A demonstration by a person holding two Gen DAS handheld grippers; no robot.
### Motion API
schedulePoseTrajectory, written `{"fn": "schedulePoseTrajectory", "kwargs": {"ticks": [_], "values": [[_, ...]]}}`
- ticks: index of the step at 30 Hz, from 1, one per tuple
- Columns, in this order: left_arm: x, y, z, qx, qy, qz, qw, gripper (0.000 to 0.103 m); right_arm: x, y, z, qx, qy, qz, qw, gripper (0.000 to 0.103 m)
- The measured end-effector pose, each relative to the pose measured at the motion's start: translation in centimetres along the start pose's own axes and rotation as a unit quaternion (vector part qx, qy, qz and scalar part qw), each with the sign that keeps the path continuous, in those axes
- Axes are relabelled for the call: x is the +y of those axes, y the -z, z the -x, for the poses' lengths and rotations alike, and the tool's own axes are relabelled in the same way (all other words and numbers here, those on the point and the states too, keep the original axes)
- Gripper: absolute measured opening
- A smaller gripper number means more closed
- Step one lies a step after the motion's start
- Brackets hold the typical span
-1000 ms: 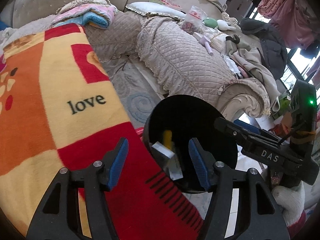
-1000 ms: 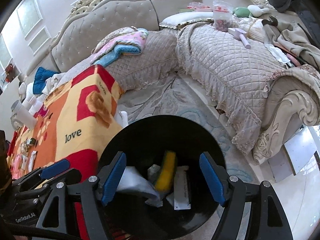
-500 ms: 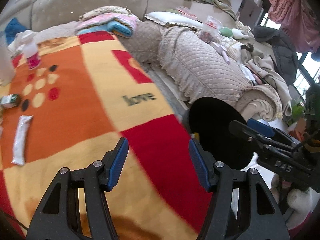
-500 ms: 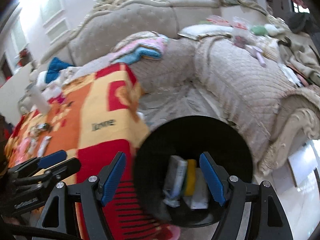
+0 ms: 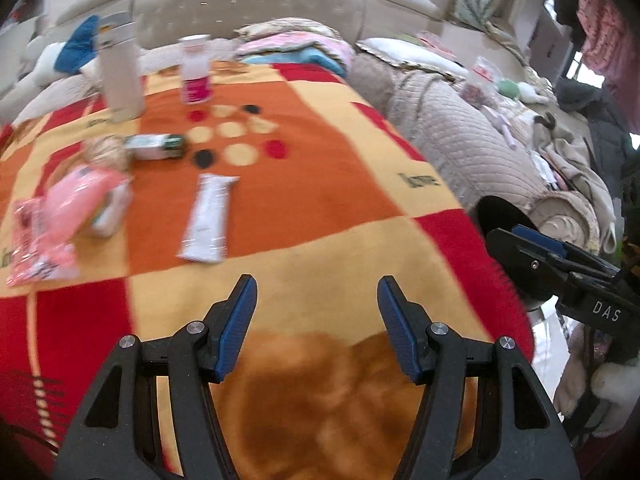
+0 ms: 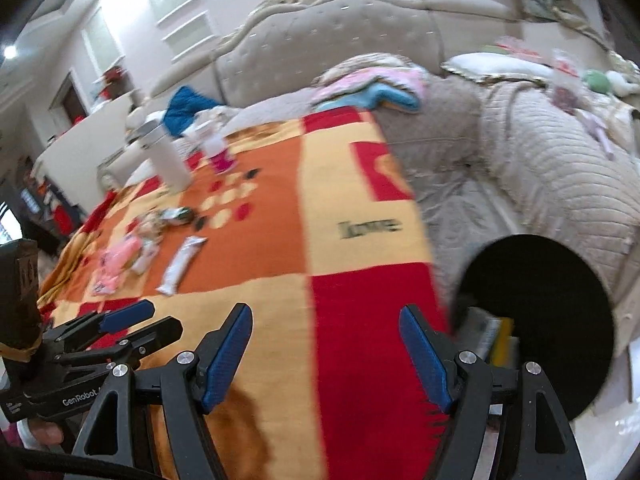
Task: Collect trash
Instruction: 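Move both open tools back over the blanket, then grasp the pink candy wrapper with the left tool while the right tool grasps the white tube packet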
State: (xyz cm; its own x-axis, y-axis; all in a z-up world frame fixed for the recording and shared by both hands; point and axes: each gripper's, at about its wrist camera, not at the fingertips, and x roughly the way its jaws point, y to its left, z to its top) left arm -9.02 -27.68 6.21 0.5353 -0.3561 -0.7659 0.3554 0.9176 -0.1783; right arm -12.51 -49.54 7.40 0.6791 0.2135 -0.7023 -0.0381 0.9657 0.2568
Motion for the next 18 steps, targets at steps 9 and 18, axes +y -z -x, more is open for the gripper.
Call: {"fn": "schedulePoseTrajectory", "kwargs": {"ticks": [9, 18], "values": [[9.8, 2.0, 4.1, -0.016, -0.054, 0.055, 0.9969, 0.061, 7.6, 0.1, -4.1, 0.045, -0.042, 0.061, 0.996, 0.074], [18.9, 2.6, 6.4, -0.018, -0.09, 0.125, 0.9878, 0.061, 12.9, -0.2, -7.7, 0.079, -0.062, 0.1, 0.99, 0.074]]}}
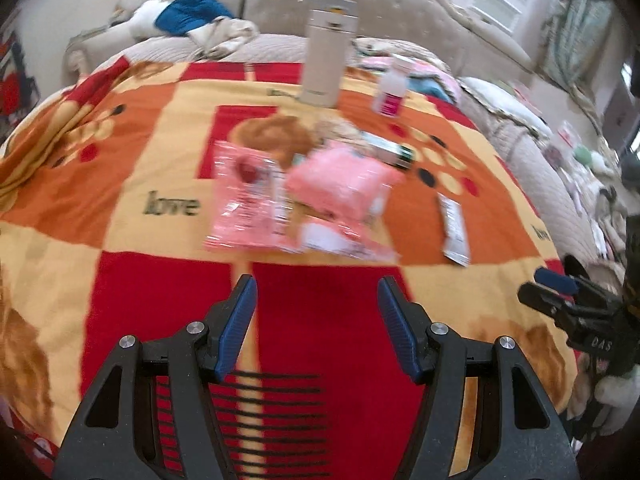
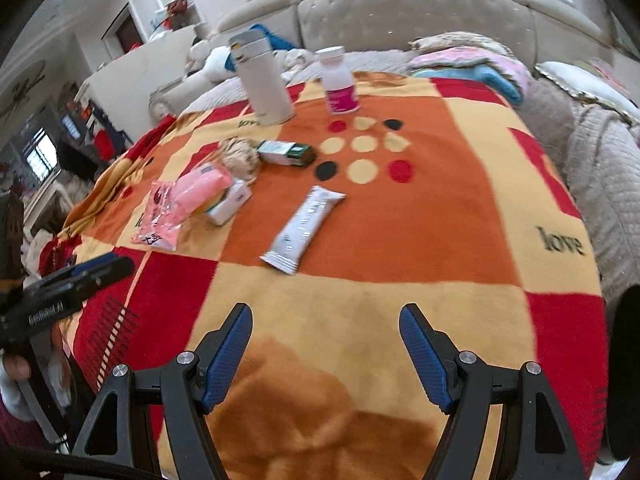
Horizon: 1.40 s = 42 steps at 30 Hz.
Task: Collect trash
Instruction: 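Grasp the pink candy wrapper with the left tool while the right tool grasps the white tube packet, then carry the pink wrapper and white packet over the black bin and open both tools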
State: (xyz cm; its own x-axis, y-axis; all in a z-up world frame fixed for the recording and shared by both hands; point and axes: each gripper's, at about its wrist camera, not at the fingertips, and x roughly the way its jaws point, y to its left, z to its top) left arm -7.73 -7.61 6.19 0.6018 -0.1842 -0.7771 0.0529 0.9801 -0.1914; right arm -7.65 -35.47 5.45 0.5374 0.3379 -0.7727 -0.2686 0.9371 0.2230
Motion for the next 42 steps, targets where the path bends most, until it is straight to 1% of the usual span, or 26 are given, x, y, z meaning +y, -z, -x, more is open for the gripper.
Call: {"fn": "schedulePoseTrajectory", "kwargs": {"ticks": [5, 7, 14, 16, 18, 19, 20, 21, 22, 23, 24, 25, 27, 32, 38, 42], "values": [[3.5, -1.8, -1.3, 0.009, -0.004, 0.039, 0.9992, 0.062, 0.8, -1.4, -1.1, 0.003, -0.005, -0.001, 1.0, 0.074], [4.4, -2.4, -1.9, 0.009, 0.002, 0.05, 0.9987, 0.062, 0.9, -2.0, -1.6, 0.003, 0.001, -0.002, 1.0, 0.074], [5.3, -4.1, -4.3, 0.025, 0.02, 0.046, 0.9984, 0.062, 0.6, -4.4, -4.6, 0.012, 0.011, -0.023, 1.0, 0.073], [5.6, -4.4, -5.1, 0.032, 0.026, 0.048, 0.998, 0.062, 0.7, -5.1, -5.9, 0.02, 0.013, -0.024, 0.999, 0.063], [5.8, -4.5, -5.8, 0.036, 0.031, 0.053, 0.9975, 0.062, 1.2, -5.6, -7.2, 0.027, 0.015, -0.021, 0.999, 0.06], [5.9, -4.6, -6.0, 0.037, 0.035, 0.054, 0.9973, 0.062, 1.3, -5.7, -7.7, 0.029, 0.019, -0.018, 0.999, 0.055], [6.0, -4.6, -6.3, 0.038, 0.041, 0.054, 0.997, 0.061, 1.5, -5.8, -8.2, 0.032, 0.023, -0.014, 0.999, 0.053], [6.0, -4.6, -6.6, 0.04, 0.044, 0.055, 0.9967, 0.055, 1.7, -5.9, -8.5, 0.031, 0.031, -0.009, 0.999, 0.048], [6.1, -4.5, -6.9, 0.044, 0.049, 0.056, 0.9963, 0.048, 2.0, -6.1, -8.7, 0.024, 0.043, 0.0, 0.999, 0.04], [6.0, -4.4, -7.2, 0.051, 0.05, 0.054, 0.996, 0.036, 2.2, -6.2, -8.9, 0.025, 0.052, 0.011, 0.998, 0.037], [5.9, -4.3, -7.4, 0.053, 0.05, 0.05, 0.9961, 0.031, 2.4, -6.3, -9.0, 0.024, 0.058, 0.021, 0.998, 0.029], [5.8, -4.2, -7.3, 0.05, 0.05, 0.046, 0.9965, 0.03, 2.5, -6.3, -9.1, 0.024, 0.061, 0.029, 0.997, 0.027], [5.7, -3.8, -7.0, 0.049, 0.05, 0.039, 0.9968, 0.021, 2.3, -6.2, -8.9, 0.023, 0.06, 0.035, 0.997, 0.023], [6.4, -3.2, -5.0, 0.041, 0.057, 0.054, 0.996, 0.015, 1.6, -5.5, -6.7, 0.013, 0.039, 0.031, 0.999, 0.021], [6.7, -2.7, -0.6, 0.012, 0.058, 0.055, 0.9967, 0.014, 1.4, -4.1, -3.1, -0.003, 0.011, 0.029, 1.0, 0.02], [5.7, -2.2, 1.3, 0.01, 0.07, 0.046, 0.9965, 0.014, 1.2, -2.9, -1.6, -0.006, 0.011, 0.035, 0.999, 0.02]]}}
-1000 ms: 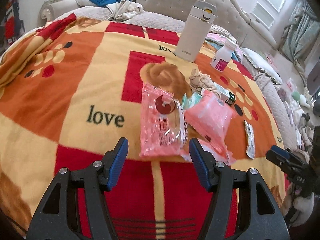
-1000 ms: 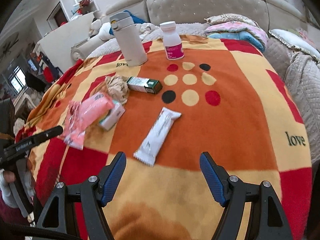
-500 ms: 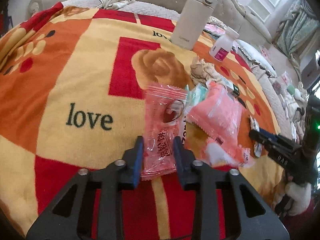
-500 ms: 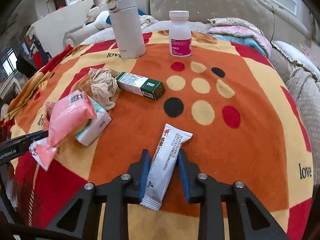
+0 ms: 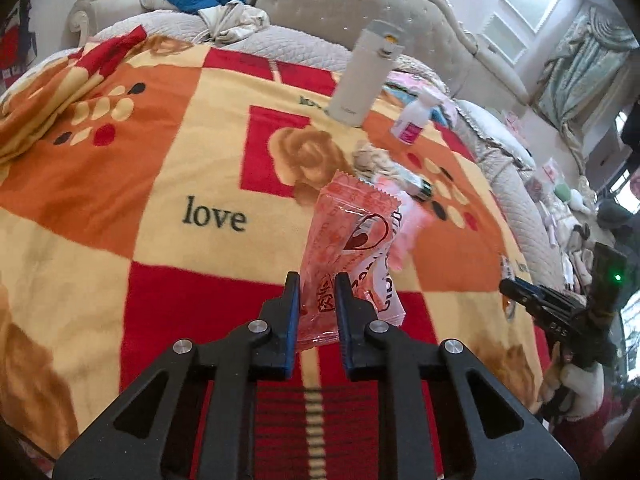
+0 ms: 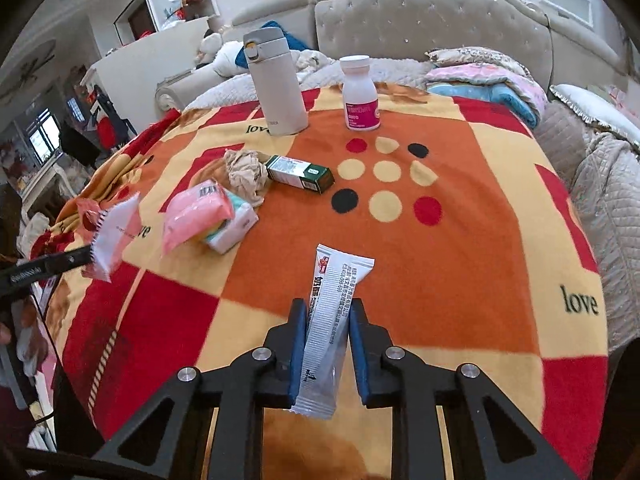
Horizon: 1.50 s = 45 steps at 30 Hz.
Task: Collect trash
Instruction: 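Carry the pink wrapper and white packet over the black bin and open both tools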
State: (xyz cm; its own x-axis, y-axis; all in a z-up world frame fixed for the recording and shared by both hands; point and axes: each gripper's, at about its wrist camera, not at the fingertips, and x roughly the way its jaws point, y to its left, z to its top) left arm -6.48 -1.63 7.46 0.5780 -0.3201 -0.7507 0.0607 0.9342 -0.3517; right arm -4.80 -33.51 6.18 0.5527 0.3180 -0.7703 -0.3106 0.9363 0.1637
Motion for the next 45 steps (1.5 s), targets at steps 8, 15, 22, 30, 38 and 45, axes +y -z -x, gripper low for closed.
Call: {"fn": "schedulePoseTrajectory", "kwargs": {"ticks": [8, 15, 22, 30, 38, 45], "values": [[-6.3, 2.0, -0.2, 0.018, 0.046, -0.038, 0.9981, 0.014, -2.1, 2.4, 1.9, 0.001, 0.006, -0.02, 1.0, 0.02], [-12.3, 3.5, -3.1, 0.045, 0.068, -0.07, 0.9943, 0.014, -4.6, 3.8, 4.4, -0.009, 0.022, -0.034, 0.999, 0.02], [-17.1, 4.3, -5.3, 0.06, 0.079, -0.097, 0.9903, 0.014, -7.8, 5.1, 6.5, -0.016, 0.044, -0.056, 0.997, 0.02], [-21.4, 4.5, -6.9, 0.068, 0.092, -0.121, 0.986, 0.014, -10.9, 6.4, 8.4, -0.022, 0.07, -0.074, 0.995, 0.02], [-25.2, 4.6, -8.6, 0.077, 0.112, -0.139, 0.9809, 0.014, -14.2, 7.9, 10.1, -0.024, 0.091, -0.099, 0.991, 0.02], [-28.1, 5.0, -10.0, 0.091, 0.131, -0.148, 0.976, 0.014, -17.0, 9.1, 11.4, -0.026, 0.112, -0.121, 0.986, 0.02]]}}
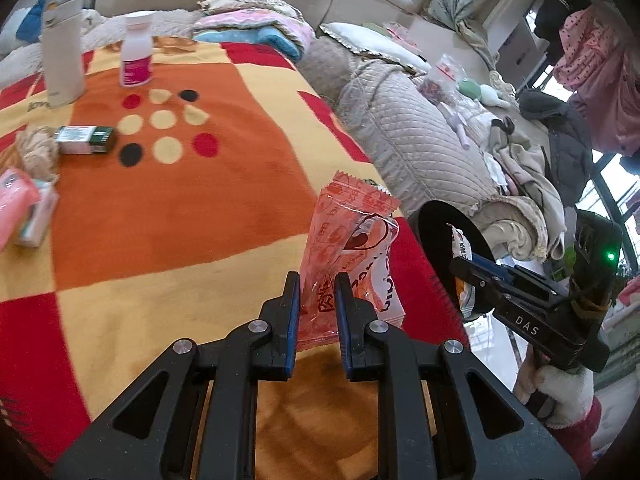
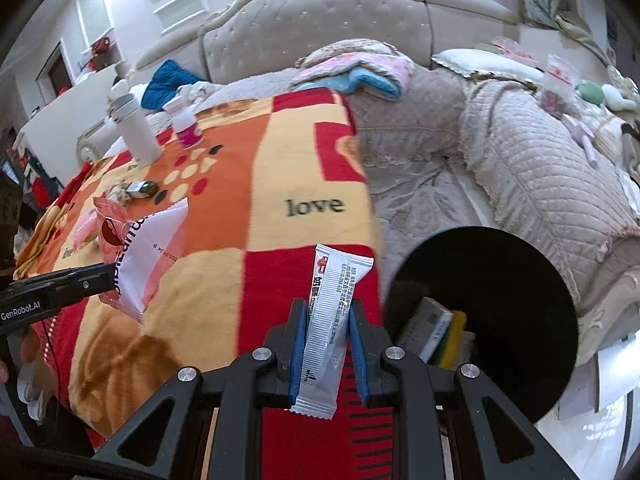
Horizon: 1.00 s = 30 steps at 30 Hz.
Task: Collect trash
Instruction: 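Carry the pink wrapper and white packet over the black bin and open both tools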
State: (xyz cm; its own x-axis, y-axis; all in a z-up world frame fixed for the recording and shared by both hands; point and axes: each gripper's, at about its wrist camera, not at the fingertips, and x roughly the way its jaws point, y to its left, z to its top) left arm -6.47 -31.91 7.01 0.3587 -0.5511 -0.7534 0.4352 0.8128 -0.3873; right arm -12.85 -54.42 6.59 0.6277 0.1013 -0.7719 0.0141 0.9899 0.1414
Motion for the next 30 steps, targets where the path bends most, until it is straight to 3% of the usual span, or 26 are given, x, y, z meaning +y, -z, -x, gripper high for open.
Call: {"fn": "schedulePoseTrajectory", "kwargs": {"ticks": [18, 30], "values": [[-8.2, -1.9, -5.3, 0.024, 0.045, -0.05, 0.9974, 0.014, -9.1, 1.8, 1.3, 0.004, 0.049, -0.069, 0.996, 0.02], [-13.1, -2.3, -9.3, 0.031, 0.053, -0.093, 0.9938, 0.014, -13.3, 3.2, -0.1, 0.021, 0.06, -0.112, 0.992, 0.02]]}}
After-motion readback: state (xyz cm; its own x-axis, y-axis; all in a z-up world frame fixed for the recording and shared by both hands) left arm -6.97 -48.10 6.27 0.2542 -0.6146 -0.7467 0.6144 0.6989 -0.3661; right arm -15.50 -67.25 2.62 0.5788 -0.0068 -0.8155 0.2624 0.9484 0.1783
